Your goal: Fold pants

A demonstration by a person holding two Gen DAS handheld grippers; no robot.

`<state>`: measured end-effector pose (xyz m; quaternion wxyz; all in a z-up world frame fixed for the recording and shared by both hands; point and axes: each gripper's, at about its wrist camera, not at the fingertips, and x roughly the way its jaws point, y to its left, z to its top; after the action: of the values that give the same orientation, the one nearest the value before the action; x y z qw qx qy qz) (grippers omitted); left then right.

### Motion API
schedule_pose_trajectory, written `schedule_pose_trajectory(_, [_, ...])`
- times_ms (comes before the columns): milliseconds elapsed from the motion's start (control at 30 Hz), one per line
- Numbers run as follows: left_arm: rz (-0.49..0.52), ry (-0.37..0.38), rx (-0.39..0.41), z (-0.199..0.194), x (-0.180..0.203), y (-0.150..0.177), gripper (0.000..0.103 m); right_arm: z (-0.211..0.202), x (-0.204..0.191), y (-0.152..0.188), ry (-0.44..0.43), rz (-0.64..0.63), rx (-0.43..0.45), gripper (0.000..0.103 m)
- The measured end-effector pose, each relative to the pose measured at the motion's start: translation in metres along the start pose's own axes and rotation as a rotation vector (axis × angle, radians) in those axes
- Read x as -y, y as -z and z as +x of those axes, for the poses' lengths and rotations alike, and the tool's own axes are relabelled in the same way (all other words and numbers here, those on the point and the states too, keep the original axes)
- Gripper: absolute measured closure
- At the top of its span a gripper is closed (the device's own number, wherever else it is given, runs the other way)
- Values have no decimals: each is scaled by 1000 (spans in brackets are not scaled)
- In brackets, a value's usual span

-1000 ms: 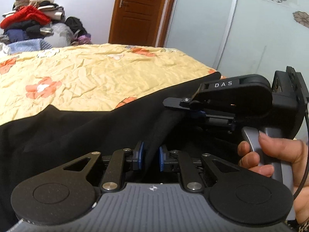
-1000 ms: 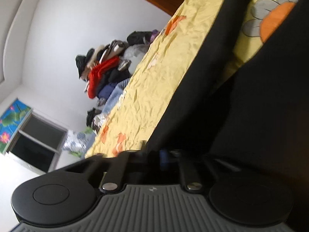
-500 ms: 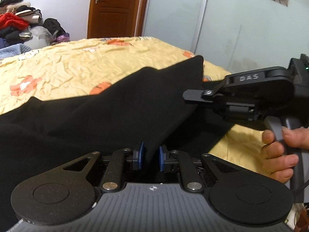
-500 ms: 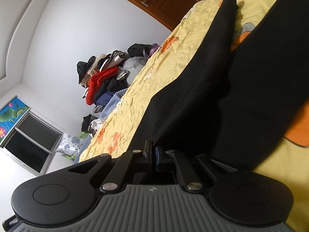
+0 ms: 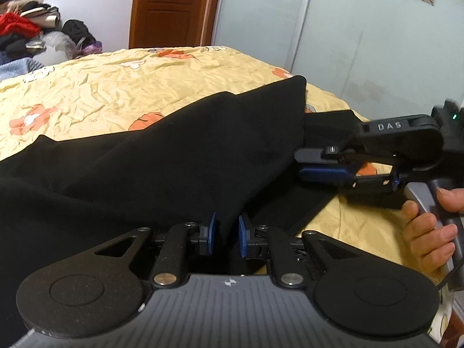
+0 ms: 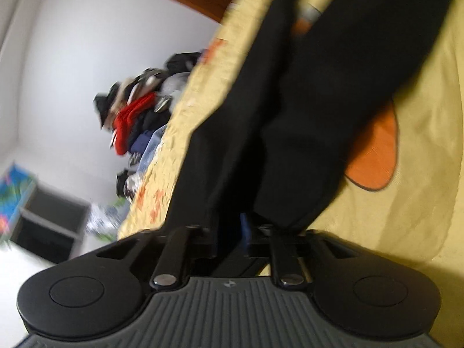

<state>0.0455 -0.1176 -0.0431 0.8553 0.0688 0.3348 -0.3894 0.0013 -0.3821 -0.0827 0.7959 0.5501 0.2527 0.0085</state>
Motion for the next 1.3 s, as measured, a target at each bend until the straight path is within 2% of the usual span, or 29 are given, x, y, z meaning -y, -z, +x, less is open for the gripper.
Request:
schedule_pose_trajectory(33, [-4, -1, 0, 2, 0, -1, 79, 2, 4, -2, -32, 35, 10, 75])
schedule_pose_trajectory(67, [-6, -3, -1, 2, 0, -1, 79, 3, 5, -5, -53, 55, 24, 64])
schedule_pose_trajectory(100, [-10, -4, -1, 3, 0, -2, 79, 5, 4, -8, -74, 61, 45, 48])
schedule_pose_trajectory(133, [-12, -3, -1, 3, 0, -2, 79, 6, 2, -13, -107, 64, 70, 40])
schedule_pose_trajectory(167, [-10, -3, 0, 3, 0, -1, 79, 7, 0, -18, -147, 71, 90, 24])
schedule_pose_trajectory(200, [-4, -3, 0, 3, 0, -1, 79, 8, -2, -22, -174, 84, 107, 15])
schedule_pose_trajectory(233, [-1, -3, -2, 3, 0, -1, 79, 10, -4, -28, -186, 100, 128, 12])
schedule_pose_trajectory(400, [-26, 10, -11, 3, -3, -2, 78, 16, -9, -64, -180, 167, 266, 9])
schedule_pose_trajectory(467, [-24, 10, -10, 3, -2, -1, 78, 20, -15, -81, -175, 108, 314, 9])
schedule_pose_trajectory(533, [-22, 10, -8, 4, -2, -1, 78, 26, -30, -101, -122, 30, 362, 9])
schedule_pose_trajectory(600, [-24, 11, -4, 4, -2, -1, 78, 40, -44, -122, -135, -43, 360, 9])
schedule_pose_trajectory(667, [-38, 11, -5, 6, -3, -2, 78, 49, -54, -142, -89, -28, 362, 9])
schedule_pose_trajectory(800, [-41, 22, -7, 6, -3, -3, 75, 33, -55, -158, 66, 10, 449, 9])
schedule_pose_trajectory(867, [-35, 26, -5, 6, -3, -3, 74, 30, -43, -159, 125, 24, 445, 8])
schedule_pose_trajectory(1000, [-35, 33, -8, 6, -4, -3, 73, 39, -13, -169, 221, 132, 341, 6])
schedule_pose_trajectory(1067, [-37, 37, -8, 7, -5, -3, 73, 47, -11, -173, 194, 156, 284, 6])
schedule_pose_trajectory(1133, [-41, 39, -8, 7, -5, -3, 73, 72, -30, -184, 119, 142, 187, 6])
schedule_pose_trajectory(1233, [-43, 38, -9, 7, -5, -3, 72, 109, -82, -202, -150, 6, 36, 6])
schedule_pose_trajectory(1267, [-45, 38, -10, 7, -5, -3, 72, 114, -96, -207, -221, -49, 8, 7])
schedule_pose_trajectory(1300, [-48, 39, -10, 7, -5, -3, 72, 113, -108, -211, -242, -100, 30, 7])
